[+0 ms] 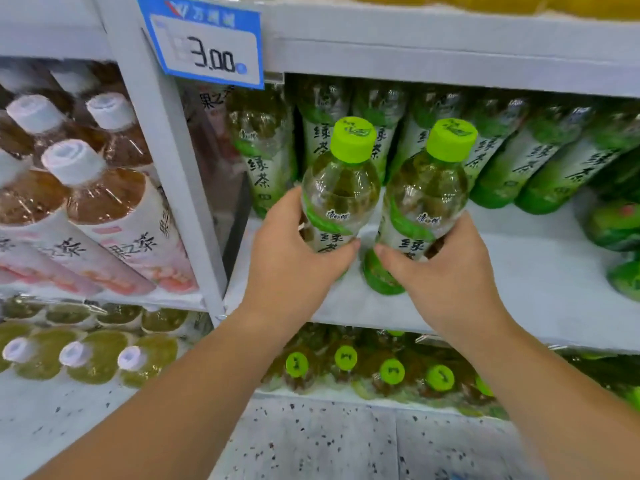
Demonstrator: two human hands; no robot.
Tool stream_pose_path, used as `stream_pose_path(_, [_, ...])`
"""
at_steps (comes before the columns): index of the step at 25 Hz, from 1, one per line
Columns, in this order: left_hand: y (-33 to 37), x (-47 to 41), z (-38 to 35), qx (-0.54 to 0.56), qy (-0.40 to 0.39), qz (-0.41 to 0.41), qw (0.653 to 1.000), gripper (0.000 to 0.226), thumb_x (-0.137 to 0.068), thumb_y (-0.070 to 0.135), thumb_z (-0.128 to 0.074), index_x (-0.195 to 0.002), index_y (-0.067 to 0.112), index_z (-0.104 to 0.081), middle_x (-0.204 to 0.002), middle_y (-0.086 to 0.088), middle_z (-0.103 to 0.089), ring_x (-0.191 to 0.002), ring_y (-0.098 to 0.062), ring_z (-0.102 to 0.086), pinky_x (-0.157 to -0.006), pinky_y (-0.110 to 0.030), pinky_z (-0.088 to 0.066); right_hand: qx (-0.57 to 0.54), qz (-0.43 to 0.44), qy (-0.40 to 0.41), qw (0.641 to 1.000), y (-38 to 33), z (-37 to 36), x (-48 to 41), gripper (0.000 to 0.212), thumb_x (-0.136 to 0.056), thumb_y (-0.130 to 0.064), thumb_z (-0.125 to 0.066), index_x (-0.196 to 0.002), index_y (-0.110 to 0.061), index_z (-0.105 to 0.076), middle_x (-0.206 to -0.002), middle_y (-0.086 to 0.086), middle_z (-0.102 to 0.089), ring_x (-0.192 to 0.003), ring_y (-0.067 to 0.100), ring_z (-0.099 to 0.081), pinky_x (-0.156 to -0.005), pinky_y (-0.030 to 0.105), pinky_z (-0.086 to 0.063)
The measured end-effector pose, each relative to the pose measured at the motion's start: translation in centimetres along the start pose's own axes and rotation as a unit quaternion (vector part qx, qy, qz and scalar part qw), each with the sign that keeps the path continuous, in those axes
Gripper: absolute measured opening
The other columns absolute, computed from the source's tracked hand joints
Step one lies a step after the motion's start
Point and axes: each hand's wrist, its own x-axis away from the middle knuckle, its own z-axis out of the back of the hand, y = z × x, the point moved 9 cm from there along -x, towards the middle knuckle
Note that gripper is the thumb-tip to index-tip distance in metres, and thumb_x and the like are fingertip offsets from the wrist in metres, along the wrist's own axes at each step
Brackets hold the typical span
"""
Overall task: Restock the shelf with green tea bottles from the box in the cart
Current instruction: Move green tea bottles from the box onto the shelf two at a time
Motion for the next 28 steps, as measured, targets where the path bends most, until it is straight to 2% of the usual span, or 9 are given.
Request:
stream_pose_path(2, [-0.6, -0.1, 0.0, 0.003, 0.0, -0.005, 1.0, 0.057, -0.073, 0.025, -0.088, -0.117, 0.042, -0.056, -0.111, 0.023, -0.067, -0.106, 0.01, -0.06, -0.082, -0.001, -0.042, 0.007, 0.005, -0.018, 1.0, 0.3, -0.4, 0.0, 0.062, -0.068, -0.032, -0.09, -0.098, -0.065, -0.047, -0.102, -0.044, -0.061, -0.093, -0.02, -0.06, -0.07, -0.001, -0.045])
stream_pose_path(7, [-5.3, 1.7, -0.7, -0.095, -0.058, 0.077, 0.991, 0.061, -0.072, 0.035, -0.089, -0.125, 0.033, -0.059, -0.114, 0.013, -0.055, -0.103, 0.004, -0.056, -0.084, -0.005, -0.044, 0.035, -0.044, -0.095, 0.994, 4.0, -0.1, 1.9, 0.061, -0.071, -0.044, -0.085, -0.119, -0.056, -0.048, -0.124, -0.027, -0.059, -0.116, -0.011, -0.054, -0.095, 0.018, -0.042])
stream_pose_path(11, [-7.5, 2.5, -0.4, -0.12, -0.038, 0.09, 0.988, 0.05, -0.077, 0.04, -0.084, -0.123, 0.033, -0.065, -0.106, 0.016, -0.048, -0.093, 0.004, -0.054, -0.083, -0.002, -0.041, 0.062, -0.044, -0.097, 0.992, 4.7, -0.3, 2.4, 0.055, -0.073, -0.045, -0.084, -0.102, -0.071, -0.044, -0.105, -0.047, -0.057, -0.1, -0.028, -0.05, -0.073, 0.002, -0.042])
stream_pose_path(13, [-7.8, 2.0, -0.6, -0.133, -0.035, 0.096, 0.986, 0.048, -0.078, 0.044, -0.081, -0.122, 0.033, -0.066, -0.104, 0.016, -0.052, -0.09, 0.003, -0.054, -0.077, -0.001, -0.04, 0.072, -0.036, -0.089, 0.993, 4.7, -1.0, 1.6, 0.05, -0.075, -0.043, -0.084, -0.099, -0.067, -0.048, -0.1, -0.052, -0.056, -0.097, -0.028, -0.052, -0.07, 0.0, -0.042])
stream_pose_path(16, [-7.8, 0.7, -0.6, -0.159, -0.016, 0.094, 0.983, 0.046, -0.077, 0.05, -0.08, -0.119, 0.033, -0.068, -0.102, 0.013, -0.06, -0.082, 0.002, -0.055, -0.068, -0.001, -0.038, 0.073, -0.017, -0.07, 0.995, 4.8, -1.8, -0.1, 0.045, -0.076, -0.039, -0.084, -0.109, -0.052, -0.056, -0.096, -0.042, -0.063, -0.096, -0.022, -0.057, -0.074, -0.005, -0.04])
stream_pose_path(19, [-7.8, -0.5, -0.7, -0.167, -0.001, 0.095, 0.981, 0.041, -0.077, 0.052, -0.079, -0.112, 0.033, -0.07, -0.101, 0.014, -0.065, -0.073, -0.002, -0.057, -0.065, -0.008, -0.04, 0.05, -0.013, -0.048, 0.998, 5.0, -2.8, -2.0, 0.05, -0.076, -0.032, -0.086, -0.118, -0.039, -0.06, -0.104, -0.027, -0.068, -0.095, -0.011, -0.064, -0.079, 0.003, -0.048])
stream_pose_path(21, [-8.3, -1.1, -0.6, -0.161, 0.012, 0.113, 0.98, 0.04, -0.077, 0.054, -0.079, -0.11, 0.033, -0.073, -0.101, 0.014, -0.068, -0.081, -0.005, -0.06, -0.071, -0.019, -0.046, 0.031, -0.022, -0.035, 0.999, 5.3, -3.3, -3.0, 0.048, -0.076, -0.03, -0.086, -0.115, -0.037, -0.061, -0.104, -0.024, -0.069, -0.093, -0.007, -0.066, -0.08, 0.011, -0.052])
stream_pose_path(23, [-8.7, -1.7, -0.4, -0.176, 0.028, 0.128, 0.976, 0.04, -0.077, 0.058, -0.077, -0.105, 0.029, -0.075, -0.097, 0.012, -0.068, -0.091, -0.011, -0.061, -0.077, -0.03, -0.05, 0.024, -0.027, -0.024, 0.999, 5.6, -3.7, -3.6, 0.046, -0.075, -0.032, -0.087, -0.114, -0.037, -0.062, -0.101, -0.025, -0.069, -0.091, -0.007, -0.067, -0.078, 0.01, -0.052])
stream_pose_path(28, [-9.3, -2.5, -0.5, -0.254, 0.021, 0.151, 0.955, 0.045, -0.077, 0.074, -0.063, -0.085, 0.031, -0.068, -0.08, 0.014, -0.065, -0.078, -0.013, -0.061, -0.06, -0.033, -0.048, 0.011, -0.028, -0.006, 1.0, 6.0, -4.3, -4.7, 0.043, -0.076, -0.034, -0.086, -0.112, -0.038, -0.063, -0.1, -0.024, -0.07, -0.092, -0.006, -0.067, -0.08, 0.012, -0.05])
